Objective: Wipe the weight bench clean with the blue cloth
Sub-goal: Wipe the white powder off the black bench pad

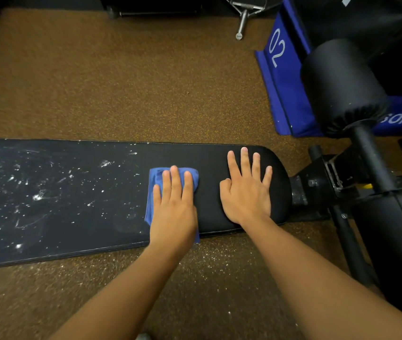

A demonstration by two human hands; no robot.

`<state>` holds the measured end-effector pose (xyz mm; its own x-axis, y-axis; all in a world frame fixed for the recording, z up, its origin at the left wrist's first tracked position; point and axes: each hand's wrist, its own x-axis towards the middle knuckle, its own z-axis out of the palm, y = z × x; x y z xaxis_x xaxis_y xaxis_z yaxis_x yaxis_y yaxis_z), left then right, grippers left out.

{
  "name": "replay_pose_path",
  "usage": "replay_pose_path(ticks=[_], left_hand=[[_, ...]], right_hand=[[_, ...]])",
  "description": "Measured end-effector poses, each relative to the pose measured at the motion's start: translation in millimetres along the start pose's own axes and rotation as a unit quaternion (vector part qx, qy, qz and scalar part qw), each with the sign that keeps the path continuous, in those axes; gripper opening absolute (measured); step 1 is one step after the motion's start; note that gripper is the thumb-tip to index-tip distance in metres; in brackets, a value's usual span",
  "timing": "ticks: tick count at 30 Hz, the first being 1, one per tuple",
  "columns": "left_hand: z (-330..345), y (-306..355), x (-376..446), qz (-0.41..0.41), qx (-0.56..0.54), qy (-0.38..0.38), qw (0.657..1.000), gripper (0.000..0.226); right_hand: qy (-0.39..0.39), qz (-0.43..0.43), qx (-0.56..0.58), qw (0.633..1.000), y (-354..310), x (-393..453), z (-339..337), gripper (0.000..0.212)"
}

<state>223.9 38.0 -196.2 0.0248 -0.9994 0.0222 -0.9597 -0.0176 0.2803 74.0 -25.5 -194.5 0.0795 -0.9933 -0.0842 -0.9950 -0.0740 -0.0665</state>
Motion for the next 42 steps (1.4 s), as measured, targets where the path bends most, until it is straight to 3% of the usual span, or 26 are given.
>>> replay_pose_path(ticks=[6,11,16,24,28,34,38,42], left_hand=[[-10,-17,63,-0.038,0.012,-0.003,0.999,0.061],[-9,-25,30,-0.068,-0.008,0.01,0.998,0.062],[-3,-17,-14,-0.047,0.002,-0.007,0.999,0.063],[-11,-41,57,-0.067,0.02,0.001,0.998,0.061],[-11,-40,49,-0.088,0.0,0.022,0.996,0.062],[-2,-17,-19,-0.023,0.01,0.002,1.0,0.061],[-4,-12,17,0.012,-0.016,-0.01,1.0,0.064],[-10,-28,60,-0.013,0.006,-0.004,1.0,0.063]], right_hand=[[-0.006,-0.004,-0.002,1.0,3,1,0,0.063],[-0.004,-0.006,-0.006,1.0,4,2,0,0.063],[-0.002,-0.002,-0.011,1.0,2,1,1,0.063],[-0.004,-0.006,-0.006,1.0,3,1,0,0.063],[-0.004,-0.006,-0.004,1.0,4,2,1,0.063],[0.002,0.001,-0.002,1.0,1,0,2,0.063],[0.001,0.001,-0.002,1.0,2,1,2,0.063],[0.0,0.001,-0.007,1.0,2,1,1,0.063]])
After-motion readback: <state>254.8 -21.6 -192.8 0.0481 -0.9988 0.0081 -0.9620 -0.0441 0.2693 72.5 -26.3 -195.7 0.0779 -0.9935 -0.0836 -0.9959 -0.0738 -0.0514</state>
